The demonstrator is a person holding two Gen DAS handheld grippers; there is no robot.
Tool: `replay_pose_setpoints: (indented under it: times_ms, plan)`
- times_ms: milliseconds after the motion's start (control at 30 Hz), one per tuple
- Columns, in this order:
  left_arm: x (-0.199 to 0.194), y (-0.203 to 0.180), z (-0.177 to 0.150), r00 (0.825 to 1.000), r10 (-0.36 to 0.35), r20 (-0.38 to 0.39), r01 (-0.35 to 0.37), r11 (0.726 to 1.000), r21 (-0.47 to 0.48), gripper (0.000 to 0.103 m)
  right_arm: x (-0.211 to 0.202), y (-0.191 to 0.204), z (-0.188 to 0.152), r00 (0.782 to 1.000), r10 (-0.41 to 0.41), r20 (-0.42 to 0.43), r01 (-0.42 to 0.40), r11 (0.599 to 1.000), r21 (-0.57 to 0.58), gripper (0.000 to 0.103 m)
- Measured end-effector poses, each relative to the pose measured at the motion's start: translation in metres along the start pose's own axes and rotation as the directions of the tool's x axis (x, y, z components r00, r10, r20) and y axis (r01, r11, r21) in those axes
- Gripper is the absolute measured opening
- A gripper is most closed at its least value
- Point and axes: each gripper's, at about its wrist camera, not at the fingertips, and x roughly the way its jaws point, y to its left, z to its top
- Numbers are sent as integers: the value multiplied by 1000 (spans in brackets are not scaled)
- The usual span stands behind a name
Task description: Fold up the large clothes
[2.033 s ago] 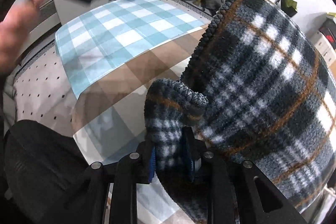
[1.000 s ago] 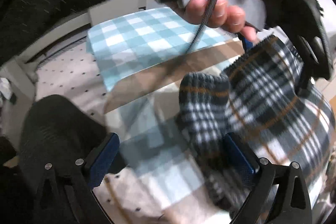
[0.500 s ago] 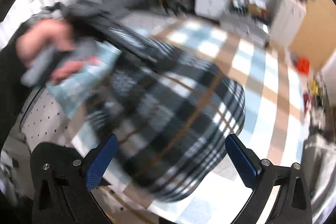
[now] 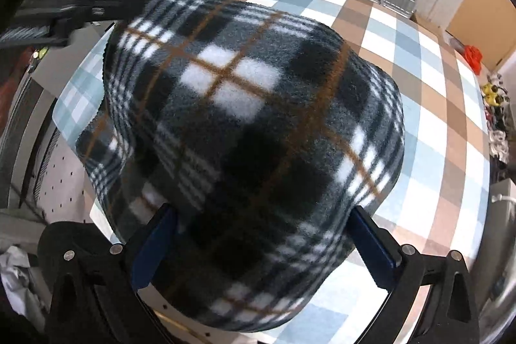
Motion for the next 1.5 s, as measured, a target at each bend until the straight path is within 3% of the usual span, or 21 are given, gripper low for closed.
replay_pose_setpoints:
  times_ms: [100,200,267,367,467,633,700,767,800,900,967,1033,1100,1233,1367,1500]
  plan:
    - [-28,-5,-11,995,14,97,-14,1000,-2,102,2,-1,0,1000,4,-8,-4,1000,1,103]
    - [-59,2,-25,965,120,232,-103,991,-84,102,4,-3,2,1000,11,-16,-11,1000,4,103]
    - [-65,7,-35,961,95,261,-61,989,-135,102,6,-6,4,1000,16,-23,-16,1000,6,103]
    - [-48,7,-45,977,-21,212,56,985,-161,102,12,-9,8,999,19,-39,-19,1000,13,103]
    - [-7,3,-63,981,-118,155,150,965,-216,102,17,-12,12,999,23,-50,-21,999,30,103]
    - [61,-5,-89,983,-181,14,176,932,-317,102,11,-18,16,995,44,-90,-39,998,56,103]
    - [76,0,-97,975,-220,15,210,902,-377,102,2,-28,23,988,76,-135,-63,993,99,103]
    - [87,12,-102,959,-283,28,263,845,-465,102,-18,-30,32,994,53,-99,-44,995,92,103]
    - [87,15,-104,957,-290,31,268,834,-482,102,-28,-27,37,997,22,-70,-18,998,63,103]
    - [88,15,-96,968,-249,40,240,859,-452,102,-49,-4,55,996,-78,31,79,996,-48,103]
    - [87,11,-95,973,-228,44,224,871,-438,102,-46,21,69,978,-194,82,204,968,-145,103]
    - [86,9,-93,975,-216,51,217,875,-432,102,-38,40,80,967,-227,115,246,950,-193,103]
    - [85,7,-102,977,-205,55,209,877,-433,102,-24,48,92,973,-214,92,228,953,-199,103]
    - [74,1,-109,987,-152,45,157,903,-401,102,25,49,109,948,-313,-60,294,932,-211,98]
    - [62,-2,-120,995,-90,53,103,927,-360,102,49,58,112,929,-360,-90,323,904,-280,98]
    - [54,9,-126,990,-106,90,133,909,-396,102,69,54,112,932,-346,-108,308,913,-269,99]
